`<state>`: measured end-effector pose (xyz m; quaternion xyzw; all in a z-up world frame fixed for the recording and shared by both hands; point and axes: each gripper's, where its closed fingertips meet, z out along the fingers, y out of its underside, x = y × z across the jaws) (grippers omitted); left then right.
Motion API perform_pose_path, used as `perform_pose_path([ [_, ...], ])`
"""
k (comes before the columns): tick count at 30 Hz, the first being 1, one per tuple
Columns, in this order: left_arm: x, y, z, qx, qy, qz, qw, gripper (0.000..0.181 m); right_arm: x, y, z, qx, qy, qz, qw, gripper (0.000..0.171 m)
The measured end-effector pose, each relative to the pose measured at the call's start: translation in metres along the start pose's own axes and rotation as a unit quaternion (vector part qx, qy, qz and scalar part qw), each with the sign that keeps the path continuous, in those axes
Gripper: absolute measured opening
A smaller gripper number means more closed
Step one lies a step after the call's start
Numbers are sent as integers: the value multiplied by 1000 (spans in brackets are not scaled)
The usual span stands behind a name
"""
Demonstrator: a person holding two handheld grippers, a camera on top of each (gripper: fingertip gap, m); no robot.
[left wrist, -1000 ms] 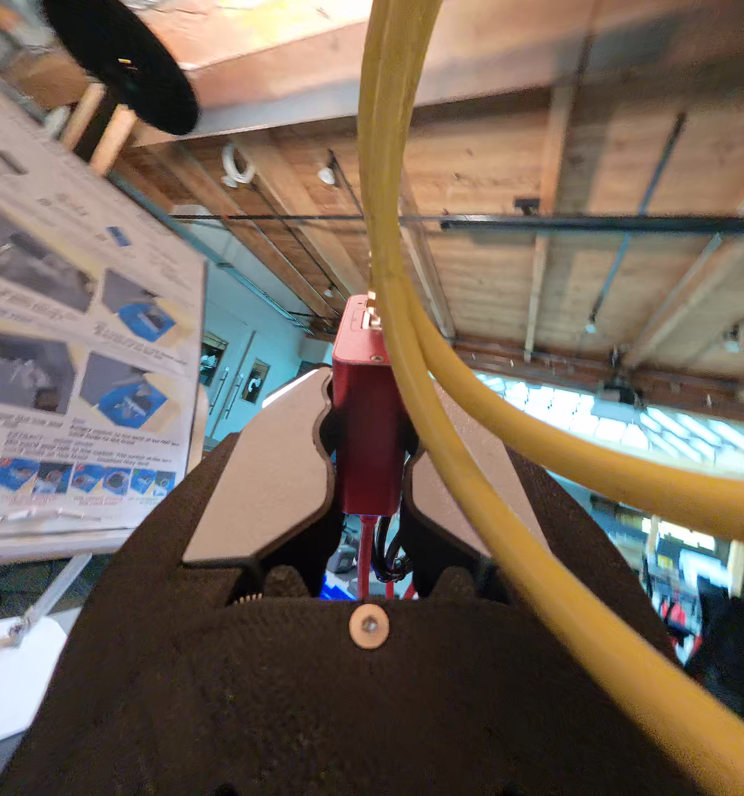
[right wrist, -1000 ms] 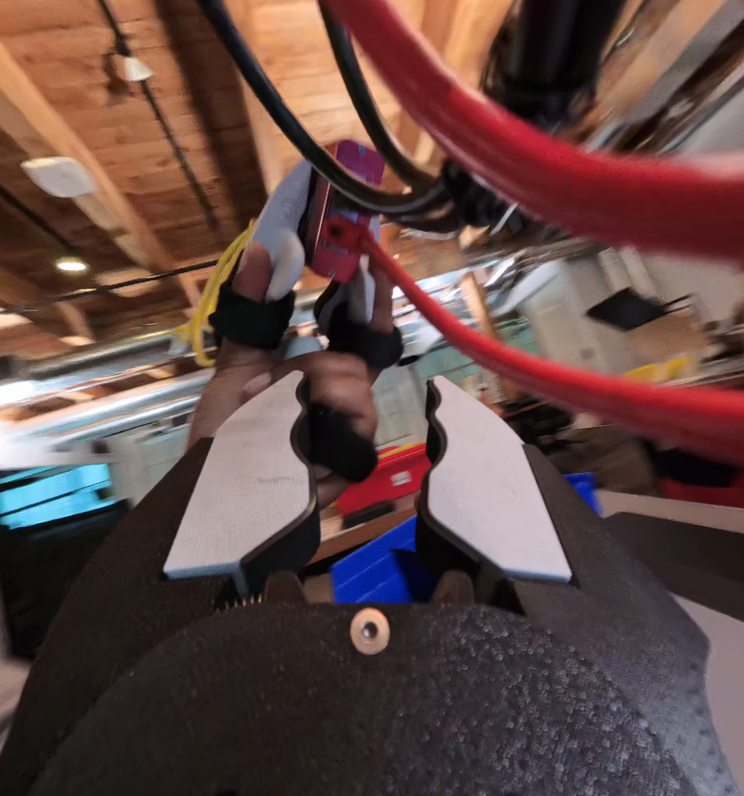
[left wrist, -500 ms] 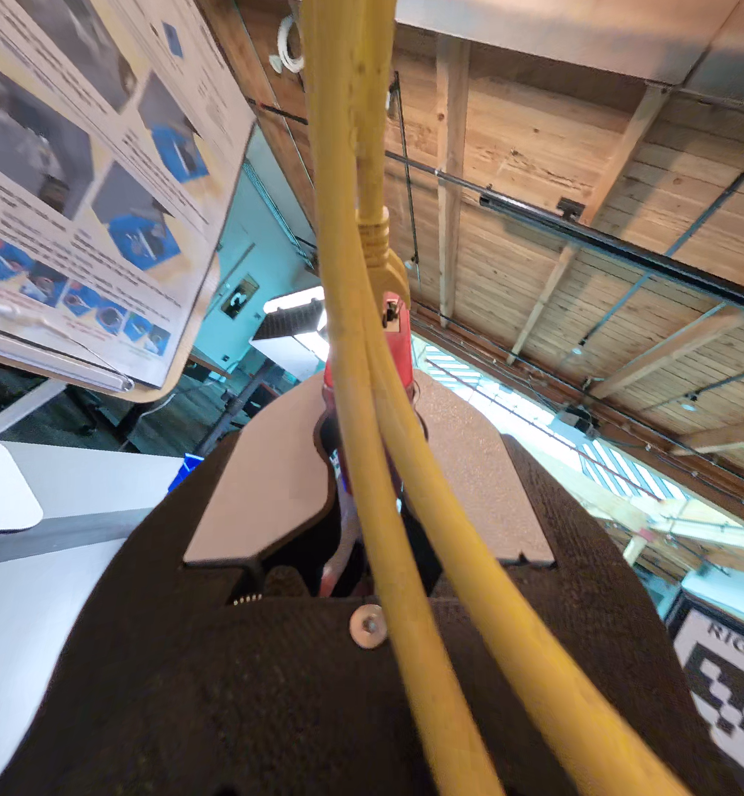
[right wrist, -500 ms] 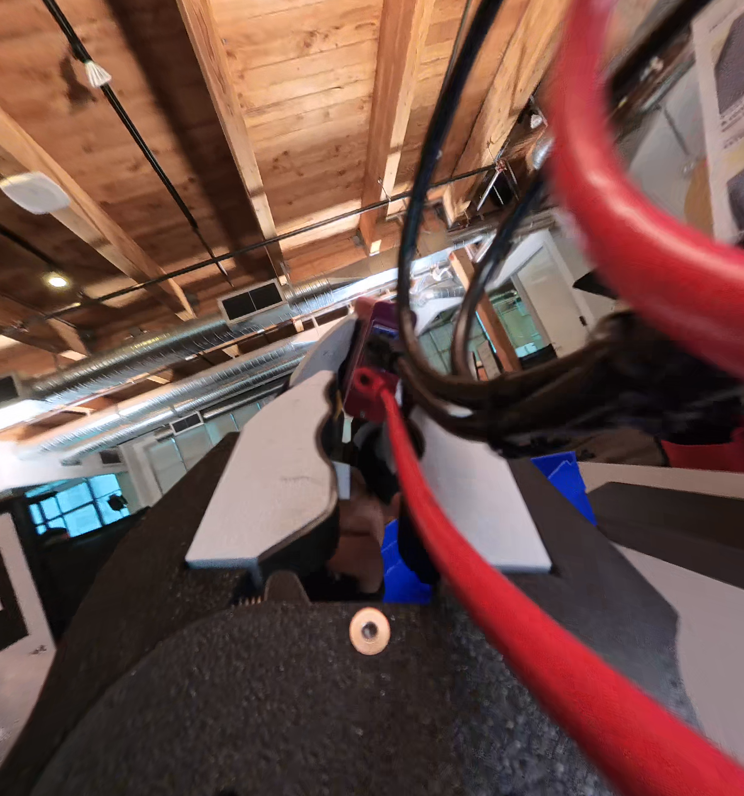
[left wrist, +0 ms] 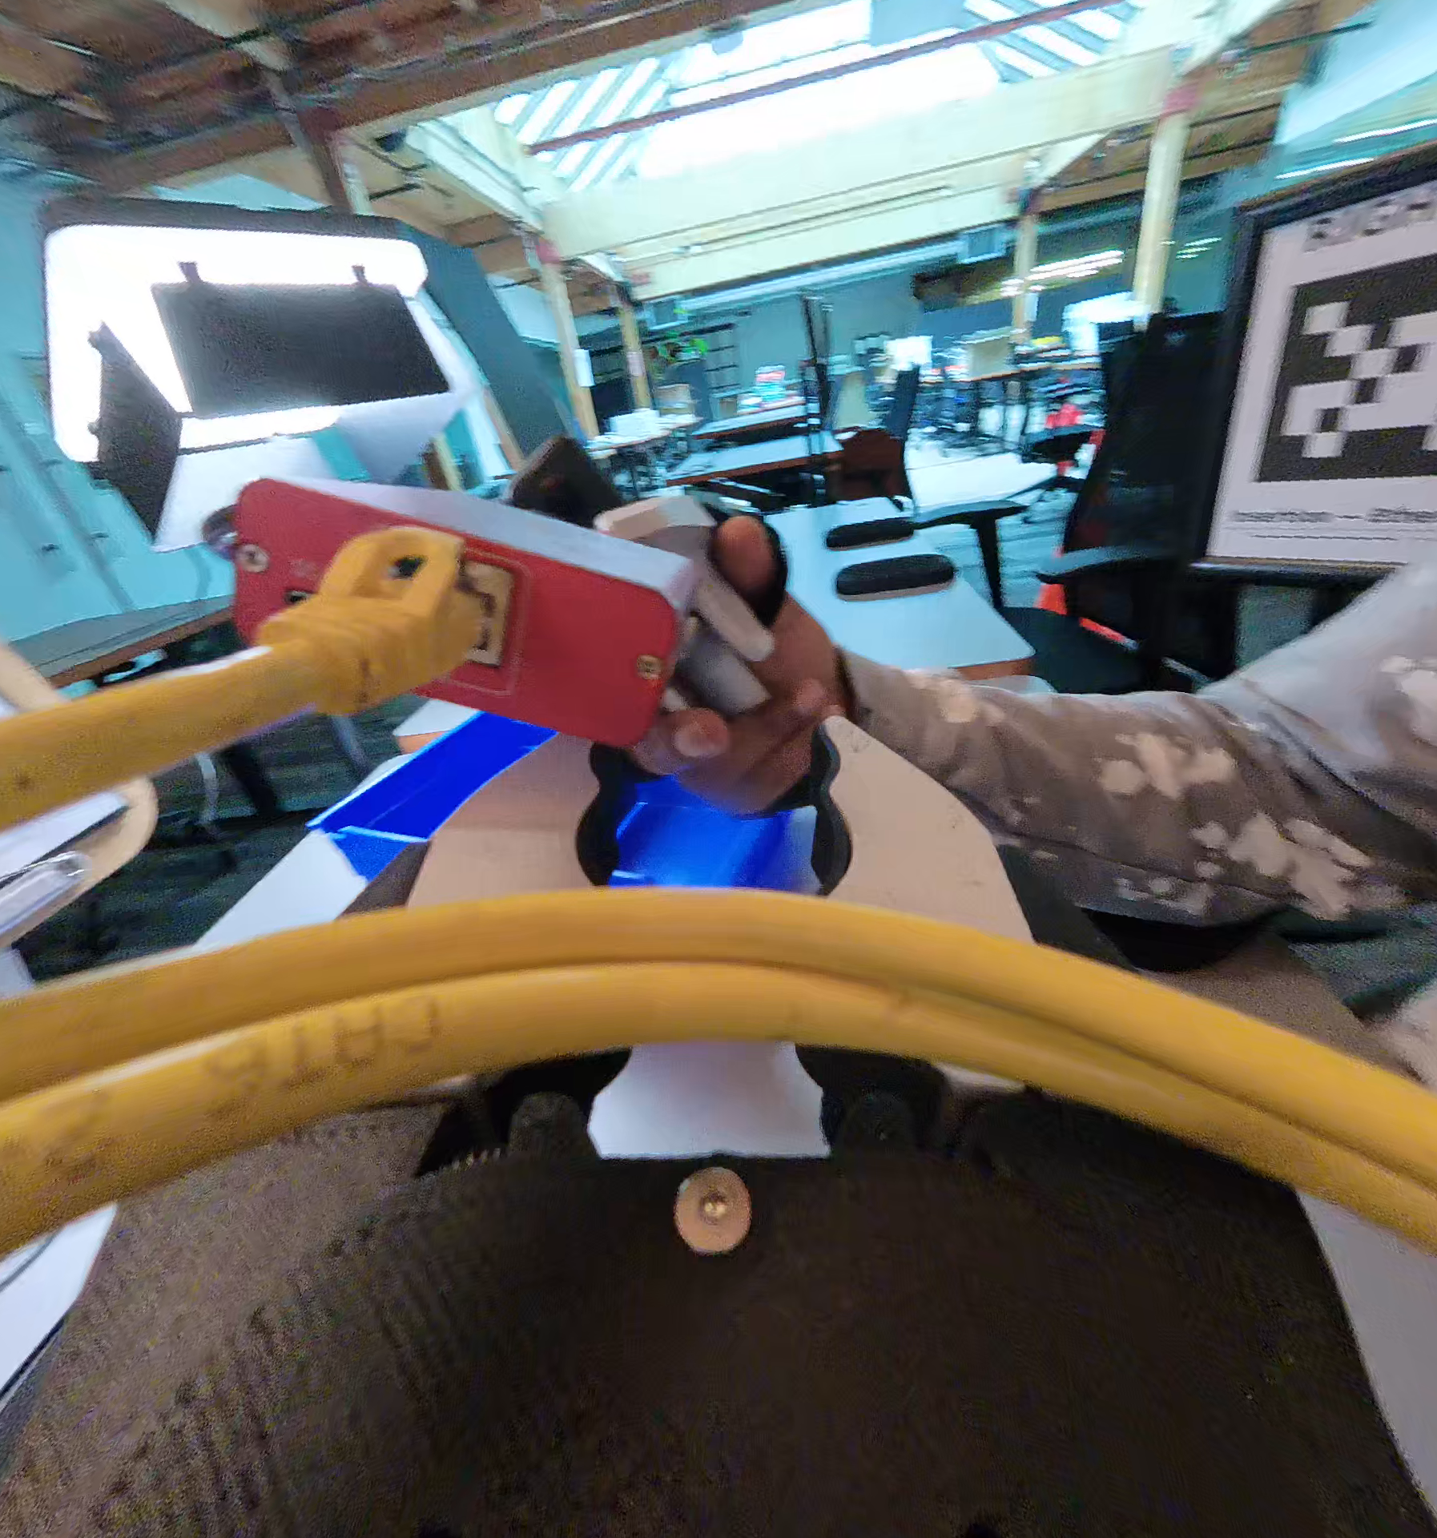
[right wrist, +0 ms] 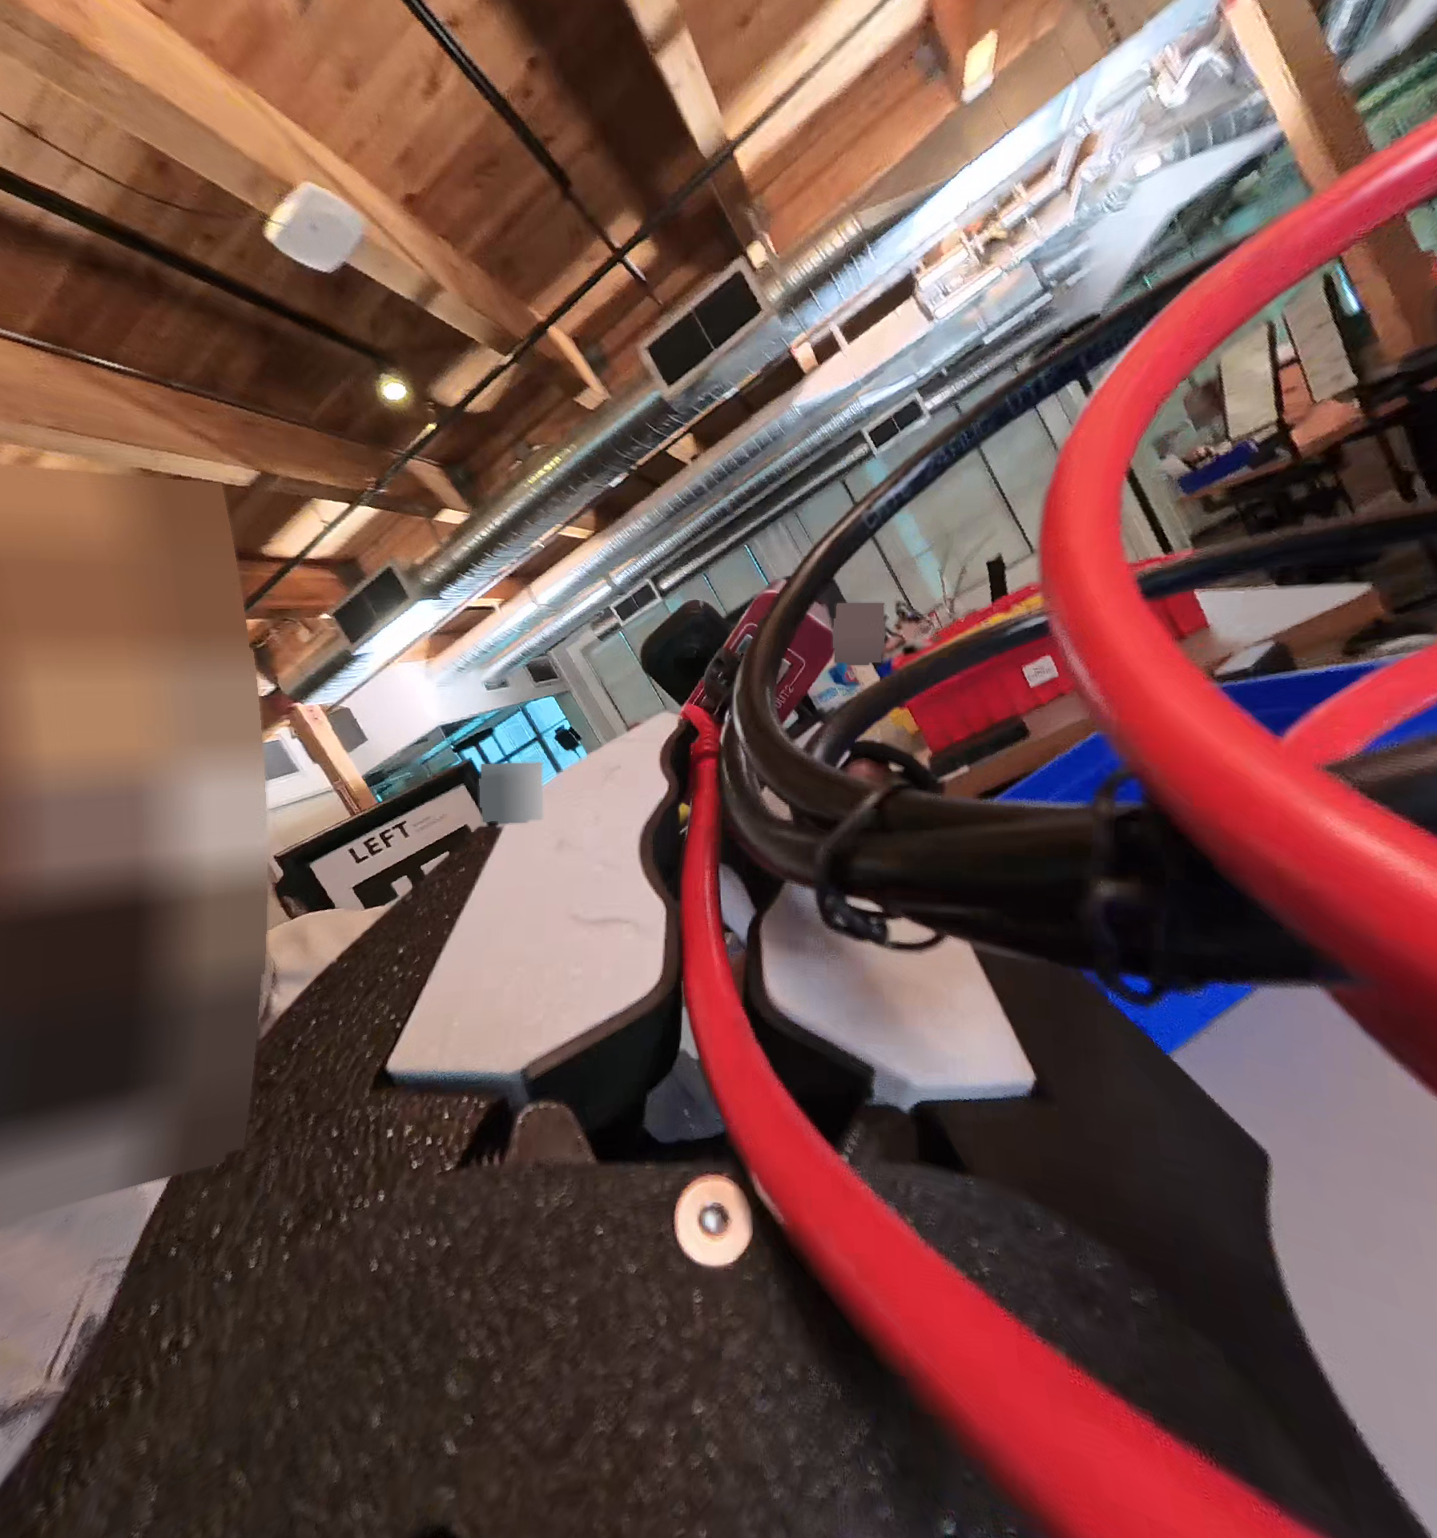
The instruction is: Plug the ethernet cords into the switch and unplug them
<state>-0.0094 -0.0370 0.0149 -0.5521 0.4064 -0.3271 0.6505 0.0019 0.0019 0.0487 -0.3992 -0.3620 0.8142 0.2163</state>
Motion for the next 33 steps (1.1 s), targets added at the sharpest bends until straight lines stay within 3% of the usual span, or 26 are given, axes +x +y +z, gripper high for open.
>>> perform_pose_path([
  [4, 2, 6, 0, -17, -1, 32, 999, 40, -5, -6, -5, 36, -38, -20, 998, 9],
  [10, -26, 78, -6, -171, -62, 104, 978, 38, -20, -23, -9, 96, -68, -43, 992, 7],
  [13, -55, 120, -16, -203, -105, 24, 973, 35, -32, -29, -11, 111, -83, -54, 989, 7],
  [15, -71, 129, -22, -173, -125, -67, 975, 35, -38, -30, -11, 114, -92, -70, 987, 8],
  [18, -75, 69, -26, -5, -109, -188, 976, 36, -30, -18, -7, 77, -79, -76, 991, 8],
  [21, -61, -6, -35, 139, -47, -238, 960, 34, -16, 4, -3, 29, -68, -94, 993, 7],
  [26, -35, -38, -40, 188, 46, -298, 935, 36, -12, 26, 6, -7, -78, -119, 990, 7],
  [28, -32, -39, -39, 195, 77, -324, 922, 39, -12, 27, 6, -7, -72, -133, 988, 8],
  [33, -25, -28, -31, 162, 92, -324, 927, 43, -19, 13, -3, 26, -75, -141, 987, 7],
])
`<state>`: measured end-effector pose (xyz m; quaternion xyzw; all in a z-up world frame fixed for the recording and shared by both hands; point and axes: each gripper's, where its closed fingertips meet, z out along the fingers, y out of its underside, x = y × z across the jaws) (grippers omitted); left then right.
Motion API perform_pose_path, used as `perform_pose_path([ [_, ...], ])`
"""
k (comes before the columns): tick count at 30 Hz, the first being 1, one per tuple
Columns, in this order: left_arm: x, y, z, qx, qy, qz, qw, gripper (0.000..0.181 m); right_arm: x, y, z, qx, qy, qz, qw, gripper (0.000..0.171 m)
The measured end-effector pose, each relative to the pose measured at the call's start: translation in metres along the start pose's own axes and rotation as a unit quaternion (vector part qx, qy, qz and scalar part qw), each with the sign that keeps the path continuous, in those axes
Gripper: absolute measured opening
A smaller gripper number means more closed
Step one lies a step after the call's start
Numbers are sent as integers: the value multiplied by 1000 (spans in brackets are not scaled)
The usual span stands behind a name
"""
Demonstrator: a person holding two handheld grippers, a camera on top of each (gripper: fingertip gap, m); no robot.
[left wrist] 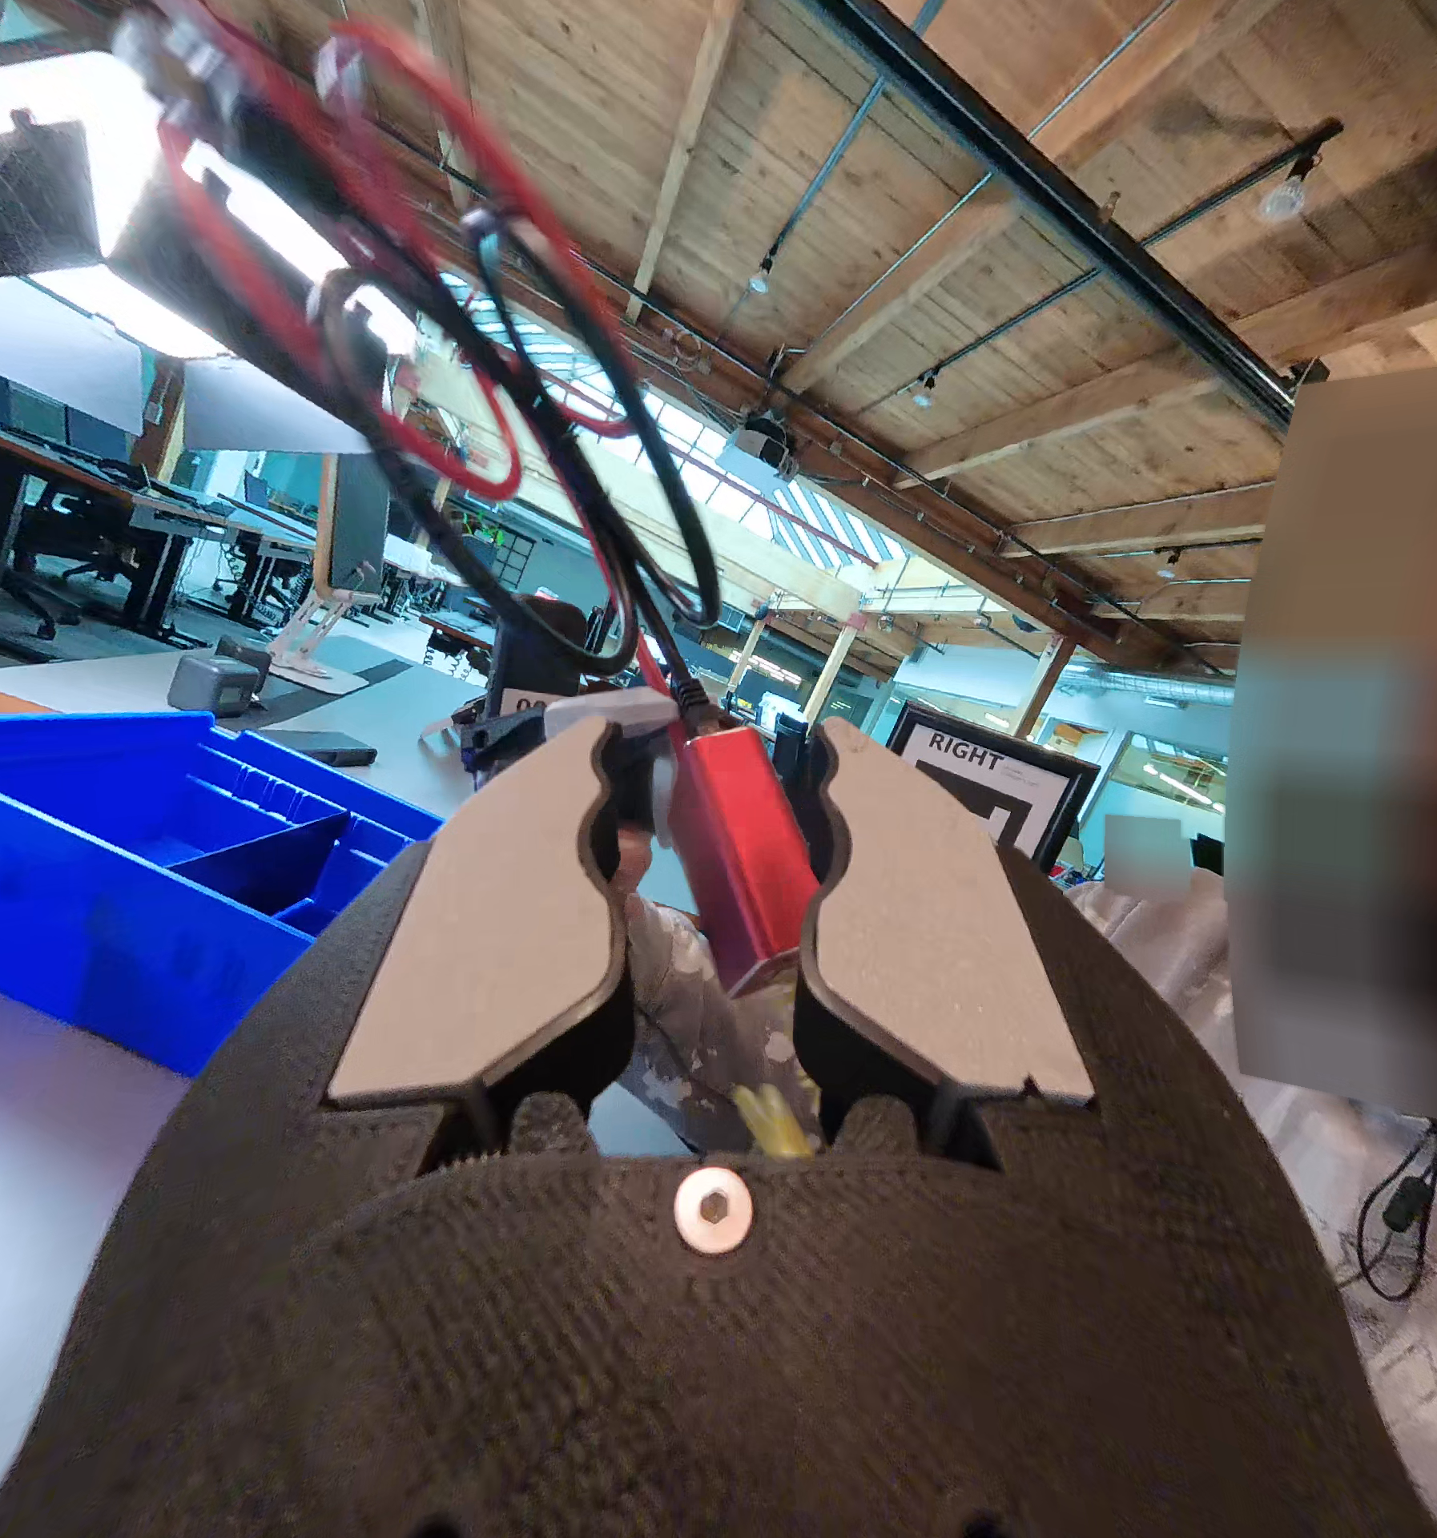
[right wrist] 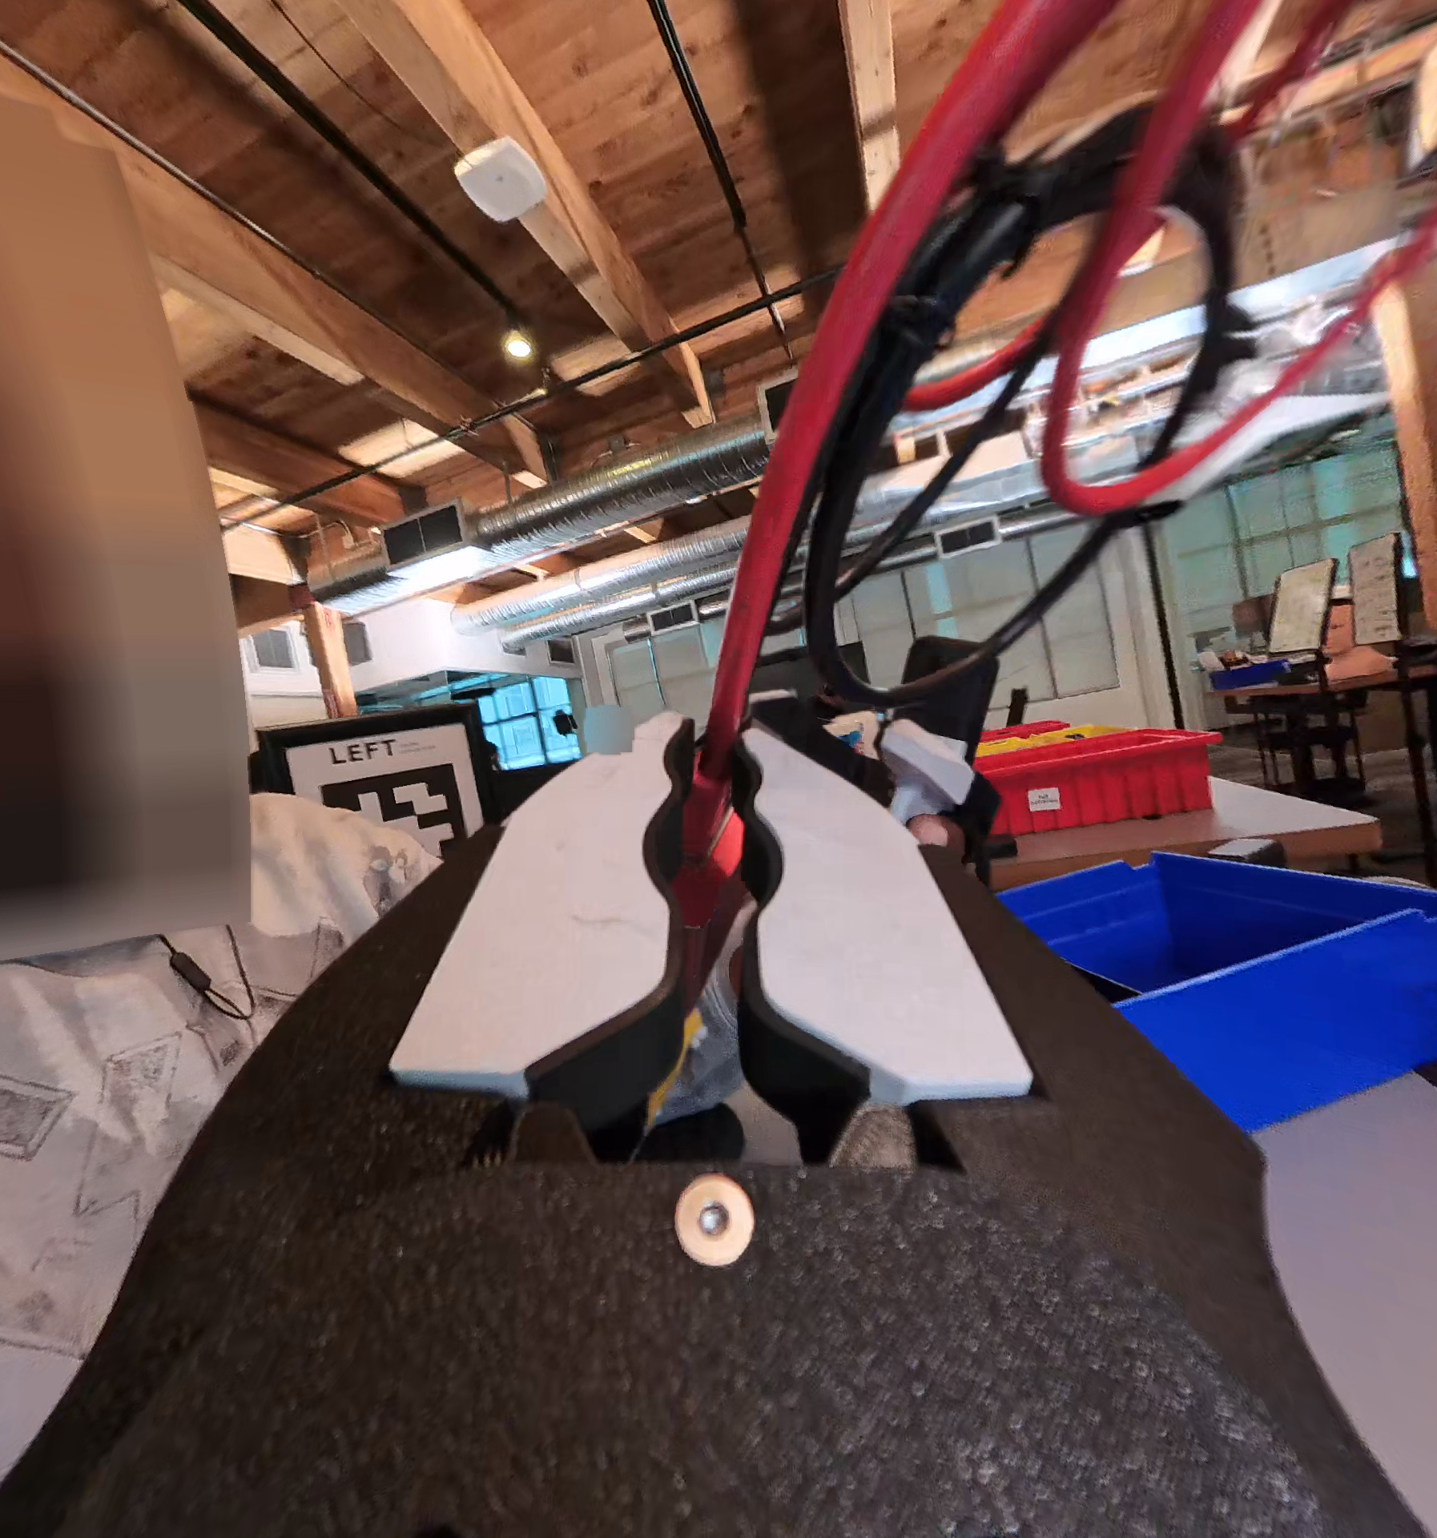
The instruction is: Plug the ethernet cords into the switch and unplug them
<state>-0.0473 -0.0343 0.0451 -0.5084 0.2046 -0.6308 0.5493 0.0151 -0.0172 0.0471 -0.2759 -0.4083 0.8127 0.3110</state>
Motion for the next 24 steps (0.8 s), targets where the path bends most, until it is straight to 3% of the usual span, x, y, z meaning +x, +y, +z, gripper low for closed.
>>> perform_pose_path([
  [4, -3, 23, 5, -65, -4, -1, 998, 46, 9, 7, 0, -43, 51, -47, 997, 8],
  [8, -21, 67, 10, -172, -40, 41, 983, 57, 14, 12, 6, -62, 77, -65, 993, 7],
  [12, -34, 89, 18, -184, -49, 57, 980, 46, 18, 9, 10, -48, 97, -76, 991, 7],
  [14, -39, 84, 19, -172, -71, 109, 976, 28, 19, 3, 9, -33, 106, -80, 991, 7],
  [17, -39, 74, 13, -197, -100, 130, 967, 27, 25, 1, 5, -38, 134, -98, 985, 7],
  [19, -36, 69, 4, -228, -114, 129, 958, 27, 25, 6, 2, -70, 140, -102, 982, 8],
  [24, -25, 62, -19, -305, -151, 99, 935, 27, 32, 49, -5, -204, 140, -81, 965, 33],
])
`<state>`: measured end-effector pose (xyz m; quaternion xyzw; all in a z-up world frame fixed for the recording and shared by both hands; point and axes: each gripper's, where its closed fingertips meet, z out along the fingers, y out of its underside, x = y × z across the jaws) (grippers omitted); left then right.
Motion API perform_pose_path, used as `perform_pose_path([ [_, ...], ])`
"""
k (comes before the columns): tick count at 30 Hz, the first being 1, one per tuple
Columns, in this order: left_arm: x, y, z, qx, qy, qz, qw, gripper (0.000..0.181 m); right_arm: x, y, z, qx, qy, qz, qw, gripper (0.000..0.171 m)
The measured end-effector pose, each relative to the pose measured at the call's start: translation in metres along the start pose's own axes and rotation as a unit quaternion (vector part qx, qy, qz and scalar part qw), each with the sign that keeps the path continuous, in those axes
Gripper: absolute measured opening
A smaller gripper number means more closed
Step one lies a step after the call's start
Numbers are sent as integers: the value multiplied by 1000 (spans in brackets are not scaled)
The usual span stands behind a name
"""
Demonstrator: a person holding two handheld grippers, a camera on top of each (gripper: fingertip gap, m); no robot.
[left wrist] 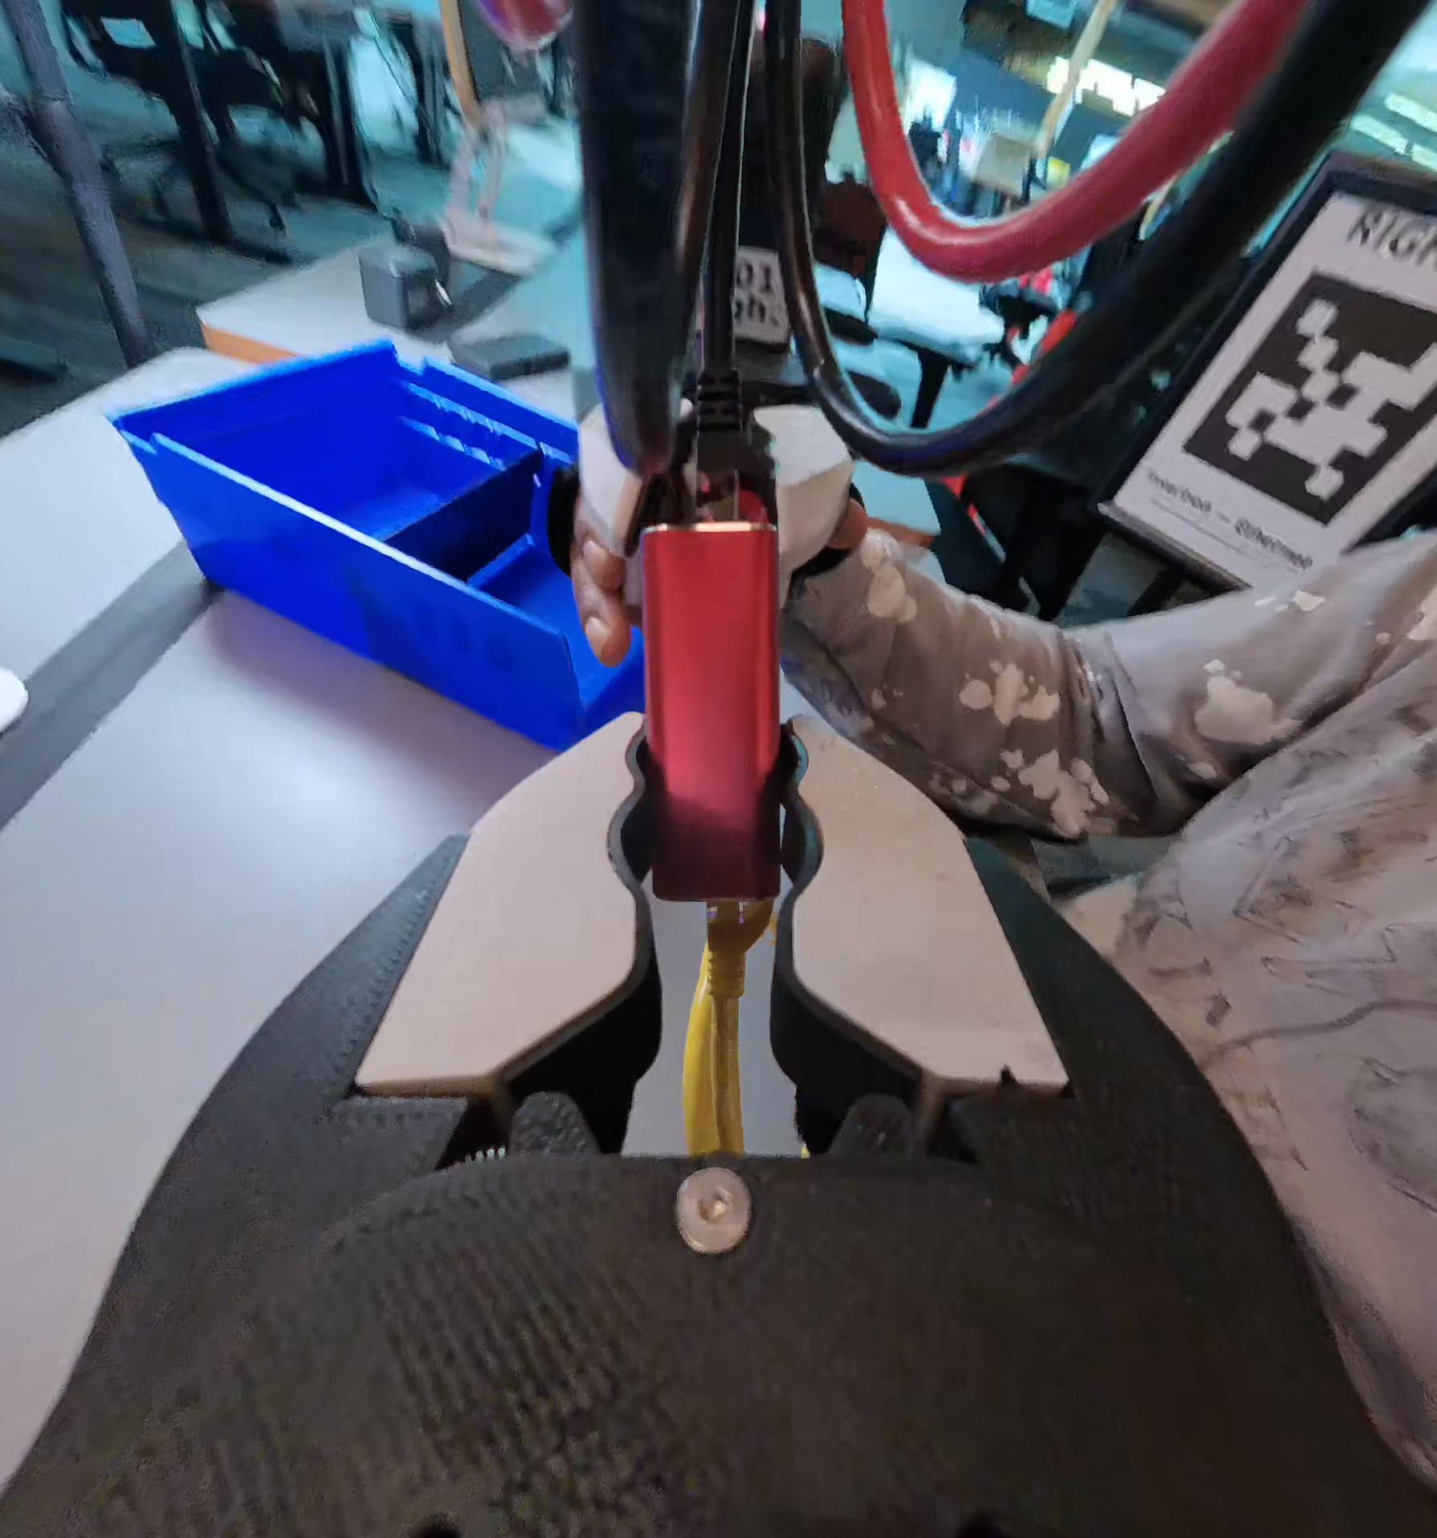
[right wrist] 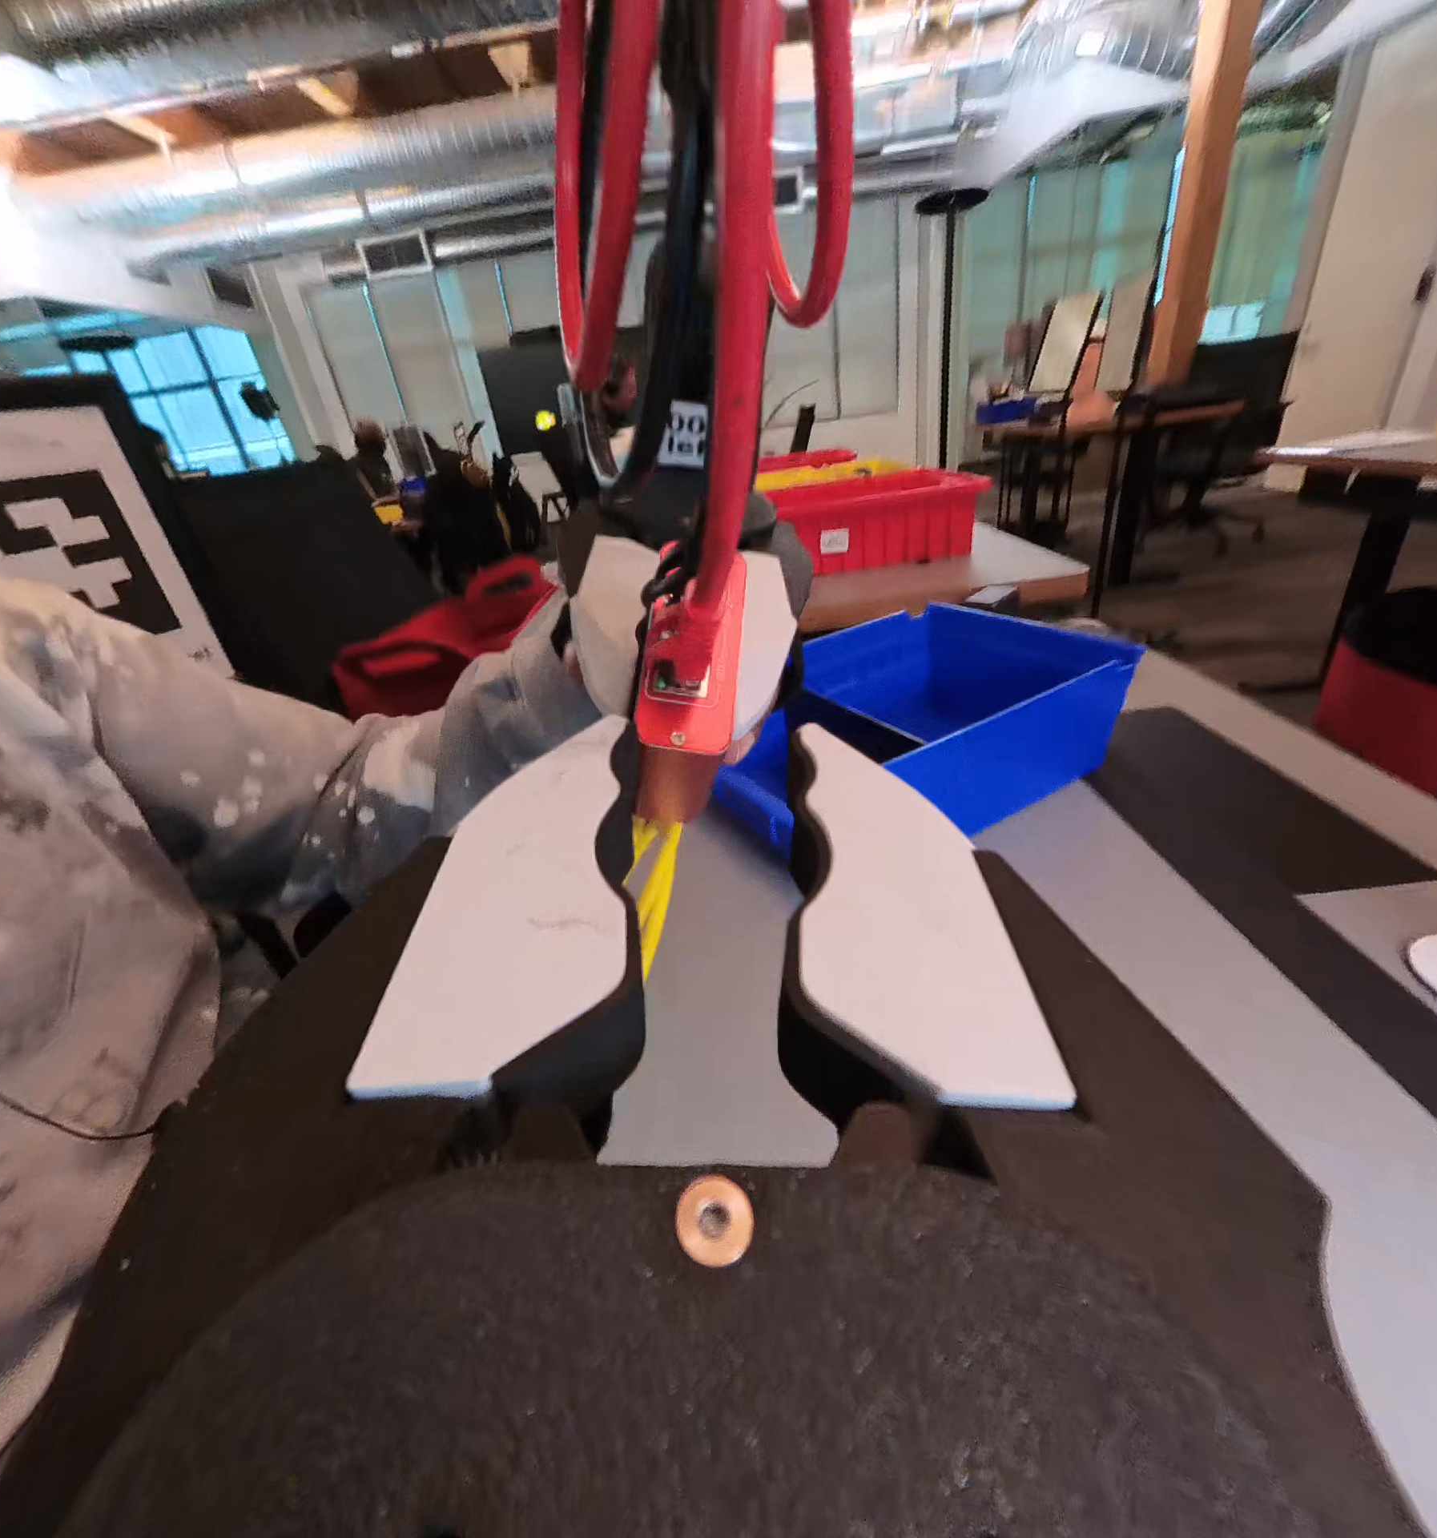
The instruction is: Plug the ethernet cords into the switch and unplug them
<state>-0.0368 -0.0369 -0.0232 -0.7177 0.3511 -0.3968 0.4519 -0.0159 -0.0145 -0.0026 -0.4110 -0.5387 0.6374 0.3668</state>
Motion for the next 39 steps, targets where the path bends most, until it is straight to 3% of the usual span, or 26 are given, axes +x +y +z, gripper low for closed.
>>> perform_pose_path([
  [4, -1, 18, -3, -71, -23, -2, 997, 27, -9, 19, 26, -40, -23, -5, 999, 37],
  [7, -2, 26, 1, -94, -22, -4, 995, 27, -7, 30, 34, -60, -16, -3, 998, 26],
  [16, 2, 5, 1, -20, -28, 33, 999, 29, -7, -1, 30, 102, -60, 52, 992, 26],
  [21, -1, 14, 16, -29, -21, 47, 998, 29, -4, -8, 24, 134, -56, 52, 988, 26],
  [31, -1, 12, -1, -52, -25, 20, 998, 27, -8, 11, 32, 24, -30, -7, 999, 25],
  [35, -1, 17, -6, -72, -30, 6, 997, 27, -7, 4, 18, 24, -22, -13, 999, 20],
  [39, -1, 24, -4, -89, -20, -7, 996, 27, -8, 13, 12, -27, -11, -31, 999, 16],
])
